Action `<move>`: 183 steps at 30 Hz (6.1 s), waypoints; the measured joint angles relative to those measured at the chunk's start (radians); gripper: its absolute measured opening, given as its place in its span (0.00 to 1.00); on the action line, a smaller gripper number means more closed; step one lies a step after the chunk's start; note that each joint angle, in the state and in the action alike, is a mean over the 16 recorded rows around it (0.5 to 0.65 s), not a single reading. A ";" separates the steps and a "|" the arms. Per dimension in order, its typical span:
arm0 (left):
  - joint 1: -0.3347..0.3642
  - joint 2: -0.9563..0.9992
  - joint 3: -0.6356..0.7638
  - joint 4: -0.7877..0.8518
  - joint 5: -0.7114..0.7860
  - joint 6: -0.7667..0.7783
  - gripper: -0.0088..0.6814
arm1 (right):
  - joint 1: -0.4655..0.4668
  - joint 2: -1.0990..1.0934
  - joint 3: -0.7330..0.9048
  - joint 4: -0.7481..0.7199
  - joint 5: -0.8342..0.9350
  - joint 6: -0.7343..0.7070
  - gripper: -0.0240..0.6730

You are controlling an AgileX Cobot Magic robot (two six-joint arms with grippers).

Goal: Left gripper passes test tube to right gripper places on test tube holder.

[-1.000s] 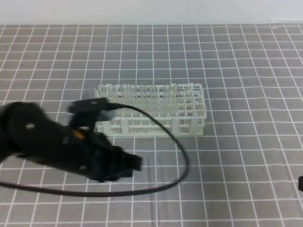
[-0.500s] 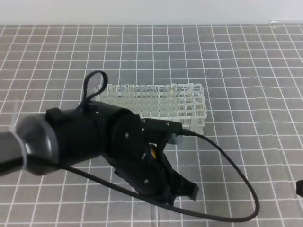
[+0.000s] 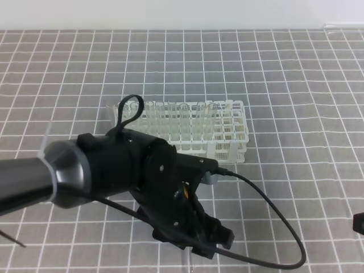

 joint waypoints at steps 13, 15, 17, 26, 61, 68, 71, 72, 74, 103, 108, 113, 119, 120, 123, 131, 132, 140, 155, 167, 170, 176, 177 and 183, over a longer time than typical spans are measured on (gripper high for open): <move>-0.017 0.006 -0.018 0.126 0.046 -0.129 0.63 | 0.000 0.000 0.000 0.013 -0.002 -0.021 0.02; -0.025 0.010 -0.027 0.151 0.059 -0.157 0.62 | 0.000 0.000 0.000 0.015 -0.002 -0.021 0.02; -0.033 0.014 -0.038 0.174 0.077 -0.184 0.63 | 0.000 0.000 0.000 0.016 -0.002 -0.021 0.02; -0.065 0.067 -0.080 0.254 0.091 -0.253 0.62 | 0.000 0.000 0.000 0.022 -0.002 -0.021 0.02; -0.065 0.160 -0.092 0.334 0.069 -0.155 0.16 | 0.000 0.000 0.000 0.039 0.013 -0.055 0.02; -0.065 0.139 -0.091 0.328 0.059 -0.083 0.11 | 0.000 0.000 0.000 0.042 0.021 -0.080 0.02; -0.065 0.107 -0.090 0.321 0.043 -0.058 0.09 | 0.000 0.000 -0.004 0.044 0.027 -0.087 0.02; -0.065 0.093 -0.090 0.319 0.036 -0.054 0.08 | 0.000 0.000 -0.006 0.045 0.030 -0.089 0.02; -0.065 0.060 -0.090 0.315 0.021 -0.046 0.06 | 0.000 0.000 -0.014 0.046 0.038 -0.093 0.02; 0.103 -0.708 0.558 0.370 -0.657 -0.157 0.10 | 0.352 0.293 -0.355 0.182 0.043 -0.175 0.02; 0.110 -0.739 0.664 0.367 -0.867 -0.168 0.09 | 0.499 0.402 -0.454 0.104 -0.029 -0.157 0.02; 0.110 -0.724 0.725 0.372 -1.030 -0.172 0.09 | 0.610 0.437 -0.495 0.013 -0.134 -0.145 0.02; 0.110 -0.668 0.744 0.380 -1.153 -0.164 0.08 | 0.705 0.370 -0.422 -0.068 -0.351 -0.149 0.02; 0.110 -0.659 0.744 0.382 -1.163 -0.164 0.08 | 0.719 0.351 -0.399 -0.078 -0.396 -0.153 0.02; 0.110 -0.635 0.743 0.384 -1.188 -0.166 0.10 | 0.759 0.291 -0.318 -0.103 -0.546 -0.166 0.02; 0.110 -0.598 0.743 0.396 -1.262 -0.168 0.11 | 0.850 0.161 -0.080 -0.137 -0.982 -0.205 0.02; 0.110 -0.597 0.743 0.401 -1.266 -0.168 0.11 | 0.860 0.154 -0.058 -0.138 -1.027 -0.209 0.02; 0.110 -0.594 0.743 0.481 -1.304 -0.168 0.11 | 0.928 0.164 0.036 -0.159 -1.297 -0.201 0.04; 0.110 -0.595 0.744 0.567 -1.360 -0.167 0.06 | 0.954 0.316 -0.023 -0.179 -1.420 -0.046 0.48; 0.110 -0.595 0.744 0.567 -1.382 -0.169 0.06 | 0.953 0.464 -0.130 -0.136 -1.454 -0.012 0.62; 0.110 -0.595 0.744 0.567 -1.389 -0.171 0.08 | 0.953 0.497 -0.151 -0.125 -1.466 -0.012 0.62; 0.110 -0.594 0.743 0.567 -1.402 -0.178 0.09 | 0.952 0.544 -0.180 -0.116 -1.494 -0.011 0.63; 0.110 -0.594 0.744 0.567 -1.406 -0.179 0.08 | 0.952 0.549 -0.184 -0.115 -1.497 -0.011 0.63; 0.110 -0.595 0.744 0.567 -1.412 -0.185 0.10 | 0.951 0.563 -0.201 -0.117 -1.507 0.006 0.62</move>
